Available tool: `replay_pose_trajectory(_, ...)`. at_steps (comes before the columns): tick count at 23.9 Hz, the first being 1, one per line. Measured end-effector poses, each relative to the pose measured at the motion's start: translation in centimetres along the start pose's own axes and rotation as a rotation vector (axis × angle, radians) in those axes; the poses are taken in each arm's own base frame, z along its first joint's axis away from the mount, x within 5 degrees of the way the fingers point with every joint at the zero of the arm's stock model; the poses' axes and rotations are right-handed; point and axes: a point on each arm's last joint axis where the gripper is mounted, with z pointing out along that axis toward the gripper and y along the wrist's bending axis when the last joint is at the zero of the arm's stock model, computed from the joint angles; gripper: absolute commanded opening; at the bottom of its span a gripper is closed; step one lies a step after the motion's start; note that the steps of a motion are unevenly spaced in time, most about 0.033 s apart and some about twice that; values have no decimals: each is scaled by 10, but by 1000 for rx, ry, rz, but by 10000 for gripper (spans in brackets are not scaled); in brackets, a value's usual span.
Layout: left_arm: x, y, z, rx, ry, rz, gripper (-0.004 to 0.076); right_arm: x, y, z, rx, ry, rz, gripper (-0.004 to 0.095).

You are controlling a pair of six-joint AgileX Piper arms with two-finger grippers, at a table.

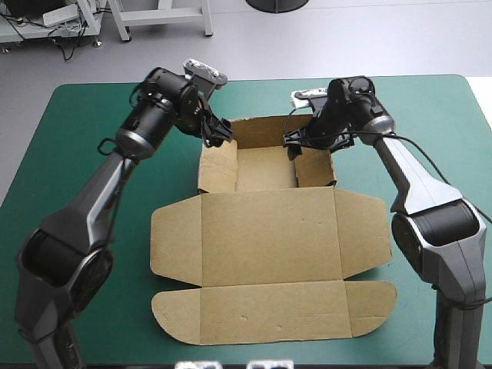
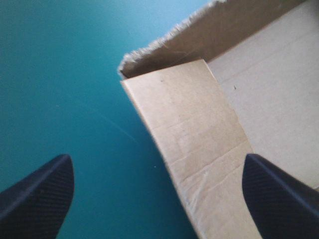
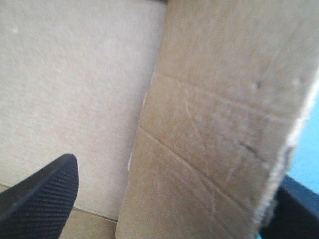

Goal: Fold the box

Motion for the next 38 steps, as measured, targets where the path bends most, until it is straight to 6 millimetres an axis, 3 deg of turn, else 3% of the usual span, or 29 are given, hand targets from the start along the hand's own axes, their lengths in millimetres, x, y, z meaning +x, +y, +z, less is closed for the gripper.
replay_pose_trajectory(2,2,8,-43,-2,-84,-11,626,-5,-4,-14,-15,-42,14,832)
replay_pose_trajectory(5,15,17,-110,25,-214,-26,461,-6,-10,-19,-19,-58,23,832)
replay_pose_trajectory(6,23,19,-126,29,-239,-29,246,-7,-10,-19,-21,-57,23,826)
replay_pose_trajectory(7,46,23,-161,38,-288,-35,138,-7,-11,-16,-22,-51,22,814)
replay_pose_trajectory(8,60,25,-177,39,-310,-38,39,-7,-11,-14,-23,-47,20,793)
replay_pose_trajectory(9,76,26,-188,37,-314,-33,-5,-7,-12,-11,-23,-41,16,765)
replay_pose_trajectory(13,147,26,-208,29,-289,-20,-7,-7,-15,10,-20,2,15,604)
replay_pose_trajectory(15,189,25,-211,22,-276,-25,-7,-6,-19,28,-5,37,16,429)
replay_pose_trajectory(16,207,23,-208,22,-261,-34,-7,-6,-22,34,3,50,19,288)
replay_pose_trajectory(17,226,23,-213,20,-279,-49,-7,-6,-25,41,7,64,24,-25)
replay_pose_trajectory(18,265,22,-217,14,-307,-99,-7,-6,-34,45,14,74,21,-4)
replay_pose_trajectory(21,344,22,-231,8,-463,-248,-8,-11,-69,40,31,46,67,-20)
replay_pose_trajectory(22,354,22,-232,15,-486,-271,-9,-13,-82,35,41,31,83,-20)
replay_pose_trajectory(23,373,20,-233,29,-532,-318,-9,-16,-114,21,73,-14,118,-20)
replay_pose_trajectory(24,377,20,-232,31,-540,-328,-9,-17,-130,13,91,-38,138,-20)
replay_pose_trajectory(25,380,19,-229,36,-538,-338,-9,-14,-173,-8,128,-90,213,-20)
replay_pose_trajectory(26,378,19,-227,37,-526,-339,-9,-11,-191,-16,139,-111,250,-20)
replay_pose_trajectory(28,358,18,-214,26,-430,-322,-9,15,-267,-44,161,-174,417,-18)
replay_pose_trajectory(30,331,18,-195,-1,-300,-291,-9,38,-311,-49,153,-187,499,-18)
replay_pose_trajectory(34,293,14,-159,-23,-100,-241,-9,58,-347,-29,131,-154,562,-17)
replay_pose_trajectory(35,282,13,-152,-25,-61,-224,-9,59,-352,-20,114,-153,575,-10)
replay_pose_trajectory(38,265,14,-146,-27,-29,-197,-9,59,-352,-19,88,-155,550,100)
